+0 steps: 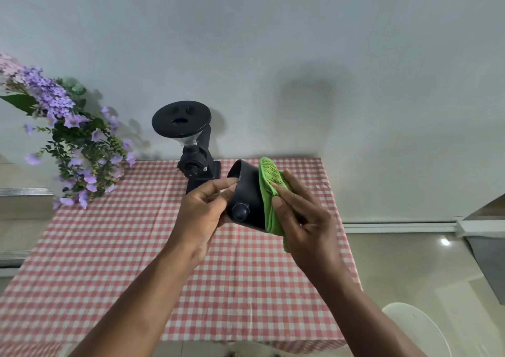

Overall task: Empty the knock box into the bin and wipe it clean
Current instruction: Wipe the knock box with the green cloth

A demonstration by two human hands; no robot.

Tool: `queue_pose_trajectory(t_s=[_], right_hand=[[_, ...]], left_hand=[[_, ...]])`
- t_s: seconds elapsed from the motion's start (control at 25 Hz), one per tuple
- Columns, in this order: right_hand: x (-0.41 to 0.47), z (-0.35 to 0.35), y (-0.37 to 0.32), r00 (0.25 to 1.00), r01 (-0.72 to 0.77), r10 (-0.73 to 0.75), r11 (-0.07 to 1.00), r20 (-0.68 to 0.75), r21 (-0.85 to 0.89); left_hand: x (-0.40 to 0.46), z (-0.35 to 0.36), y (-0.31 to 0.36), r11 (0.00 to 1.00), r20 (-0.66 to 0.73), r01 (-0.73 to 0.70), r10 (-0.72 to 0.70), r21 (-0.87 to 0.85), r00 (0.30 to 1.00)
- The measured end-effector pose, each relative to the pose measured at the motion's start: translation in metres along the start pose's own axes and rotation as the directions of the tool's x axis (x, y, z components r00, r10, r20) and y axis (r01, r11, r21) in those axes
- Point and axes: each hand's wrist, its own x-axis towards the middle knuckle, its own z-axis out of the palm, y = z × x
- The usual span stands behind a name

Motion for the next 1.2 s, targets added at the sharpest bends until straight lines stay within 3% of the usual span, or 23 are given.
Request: queue_pose_trajectory(t_s=[0.08,0.2,0.4,0.48,0.56,0.64,0.76,0.88,0.96,1.04,1.2], right_hand=[[-0.007,0.009,0.002,0.982,0.166,-0.181,0.964,-0.055,-0.209],[-0.012,0.016,0.000,0.894,0.427,-0.447,0.822,0.037,-0.376],[0.014,0.015,-0.023,0.798,0.597,-0.562,0.693,0.217,-0.404],[0.027,0.019,-0.035,0.846,0.533,-0.484,0.769,0.224,-0.353],[0.045,0.015,-0.046,0.957,0.282,-0.256,0.931,0.139,-0.231],[0.057,0.006,-0.050,0.988,0.139,-0.124,0.976,0.095,-0.165],[0.031,0.012,-0.046,0.961,0.223,-0.189,0.961,0.202,-0.163],[-0.011,0.025,-0.029,0.870,0.472,-0.380,0.825,0.313,-0.311],[-0.011,0.022,-0.025,0.826,0.554,-0.462,0.771,0.325,-0.314],[0.005,0.014,-0.028,0.844,0.533,-0.454,0.774,0.287,-0.342],[0.047,-0.004,-0.036,0.968,0.224,-0.161,0.899,0.193,-0.376]], left_hand=[[-0.001,0.006,0.002,0.996,0.004,0.054,-0.053,-0.073,0.999],[-0.003,0.011,0.003,0.986,0.053,0.103,-0.097,-0.131,0.994],[-0.011,0.009,0.006,0.999,0.166,-0.044,0.047,-0.026,0.985],[-0.014,0.012,0.006,0.996,0.197,-0.084,0.086,-0.018,0.977],[-0.015,0.014,0.005,0.996,0.189,-0.082,0.088,-0.040,0.978],[-0.017,0.013,0.004,0.995,0.159,-0.054,0.067,-0.086,0.985],[-0.017,0.011,0.005,0.990,0.134,-0.019,0.038,-0.139,0.990],[-0.013,0.008,0.008,0.982,0.118,0.005,0.018,-0.191,0.993],[-0.013,0.005,0.008,0.972,0.199,0.038,0.009,-0.230,0.980],[-0.015,0.004,0.006,0.964,0.272,0.085,-0.014,-0.253,0.962],[-0.010,0.011,-0.001,0.961,0.247,0.092,-0.026,-0.259,0.969]])
